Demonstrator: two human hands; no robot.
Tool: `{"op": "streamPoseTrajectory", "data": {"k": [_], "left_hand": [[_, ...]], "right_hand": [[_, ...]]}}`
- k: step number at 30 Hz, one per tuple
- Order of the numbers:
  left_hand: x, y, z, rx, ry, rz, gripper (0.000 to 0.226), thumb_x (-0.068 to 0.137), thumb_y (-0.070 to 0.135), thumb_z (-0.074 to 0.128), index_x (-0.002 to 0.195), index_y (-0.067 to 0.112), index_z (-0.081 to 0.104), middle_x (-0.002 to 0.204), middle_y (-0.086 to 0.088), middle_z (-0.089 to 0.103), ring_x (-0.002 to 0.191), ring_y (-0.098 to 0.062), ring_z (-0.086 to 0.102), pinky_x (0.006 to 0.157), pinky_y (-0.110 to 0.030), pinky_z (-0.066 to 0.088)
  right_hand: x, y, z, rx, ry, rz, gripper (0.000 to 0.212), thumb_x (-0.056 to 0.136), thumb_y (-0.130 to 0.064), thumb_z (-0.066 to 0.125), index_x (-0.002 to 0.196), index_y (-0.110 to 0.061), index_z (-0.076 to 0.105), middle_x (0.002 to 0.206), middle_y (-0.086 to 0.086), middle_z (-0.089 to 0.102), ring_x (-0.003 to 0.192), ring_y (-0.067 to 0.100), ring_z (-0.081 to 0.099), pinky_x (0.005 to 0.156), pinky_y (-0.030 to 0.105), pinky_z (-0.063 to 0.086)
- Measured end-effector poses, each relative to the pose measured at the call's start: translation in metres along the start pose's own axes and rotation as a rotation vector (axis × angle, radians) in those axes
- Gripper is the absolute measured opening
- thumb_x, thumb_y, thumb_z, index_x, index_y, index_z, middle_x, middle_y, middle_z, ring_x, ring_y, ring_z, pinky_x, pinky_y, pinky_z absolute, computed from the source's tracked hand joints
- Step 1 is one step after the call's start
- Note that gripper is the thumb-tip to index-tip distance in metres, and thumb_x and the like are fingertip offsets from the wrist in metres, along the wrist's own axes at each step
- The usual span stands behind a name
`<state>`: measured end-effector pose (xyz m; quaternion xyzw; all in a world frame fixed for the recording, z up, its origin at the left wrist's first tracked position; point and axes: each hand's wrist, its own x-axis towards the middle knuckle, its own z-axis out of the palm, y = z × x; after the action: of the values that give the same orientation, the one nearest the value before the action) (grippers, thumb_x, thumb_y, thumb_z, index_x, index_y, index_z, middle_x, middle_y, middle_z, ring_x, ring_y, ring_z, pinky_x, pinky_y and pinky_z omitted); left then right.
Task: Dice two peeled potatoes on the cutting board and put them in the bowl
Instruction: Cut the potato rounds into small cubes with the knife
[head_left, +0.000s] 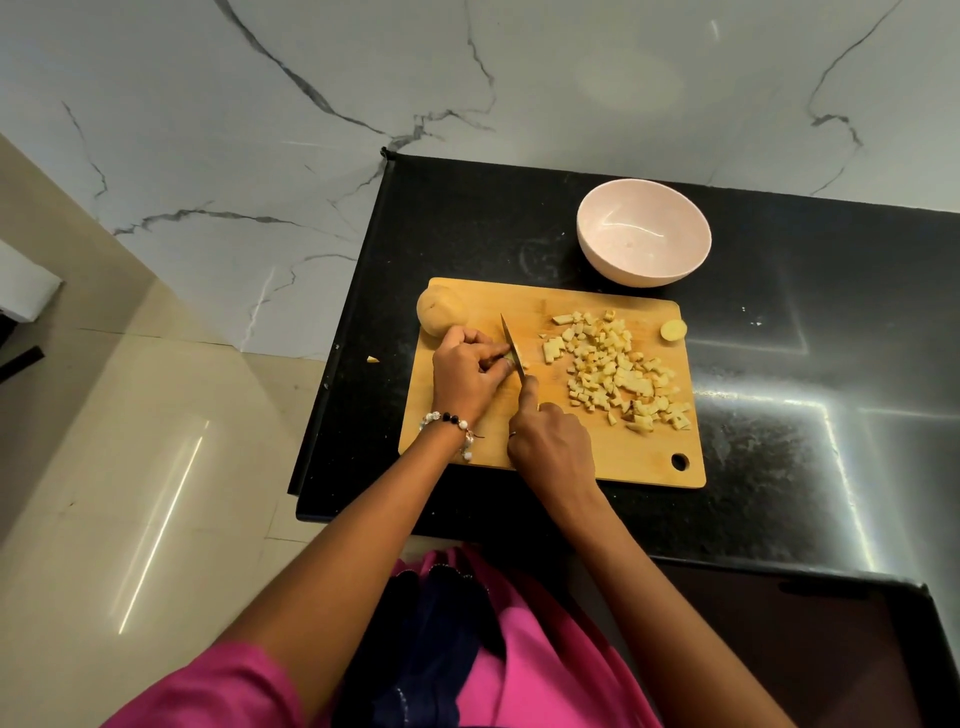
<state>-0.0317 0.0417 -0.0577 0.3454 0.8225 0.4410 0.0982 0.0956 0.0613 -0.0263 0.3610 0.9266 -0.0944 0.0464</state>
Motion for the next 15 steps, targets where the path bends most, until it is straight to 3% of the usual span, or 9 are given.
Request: {"op": "streamPoseTrajectory", "data": {"k": [7,12,15], "left_hand": [[-0.001,-0.001,0.002,-0.006,0.027,-0.012,0.026,0.077,0.018,0.077,0.1,0.007,0.073,0.099,-0.004,0.058,0.083,-0.006,0.052,0.067,-0.001,0.039],[-0.002,0.001,0.001,-0.008,0.003,-0.01,0.027,0.077,0.017,0.076,0.103,0.011,0.073,0.097,-0.001,0.055,0.078,-0.006,0.05,0.069,-0.011,0.045],[-0.003,0.0,-0.003,-0.026,-0.026,0.002,0.029,0.078,0.015,0.076,0.106,0.012,0.072,0.096,0.002,0.056,0.072,-0.003,0.049,0.067,-0.005,0.043]], "right_hand": [[-0.028,0.008,0.005,-0.022,-0.035,-0.021,0.058,0.099,-0.013,0.028,0.15,-0.005,0.004,0.108,0.017,0.058,0.083,0.035,0.061,0.06,0.035,0.036],[-0.026,0.016,0.009,0.097,0.015,0.048,0.055,0.1,-0.022,0.031,0.15,-0.008,0.013,0.104,0.018,0.062,0.084,0.037,0.061,0.06,0.035,0.034],[-0.023,0.015,0.006,0.172,0.053,0.07,0.053,0.1,-0.024,0.031,0.149,-0.009,0.019,0.099,0.017,0.063,0.084,0.037,0.06,0.062,0.036,0.037]]}}
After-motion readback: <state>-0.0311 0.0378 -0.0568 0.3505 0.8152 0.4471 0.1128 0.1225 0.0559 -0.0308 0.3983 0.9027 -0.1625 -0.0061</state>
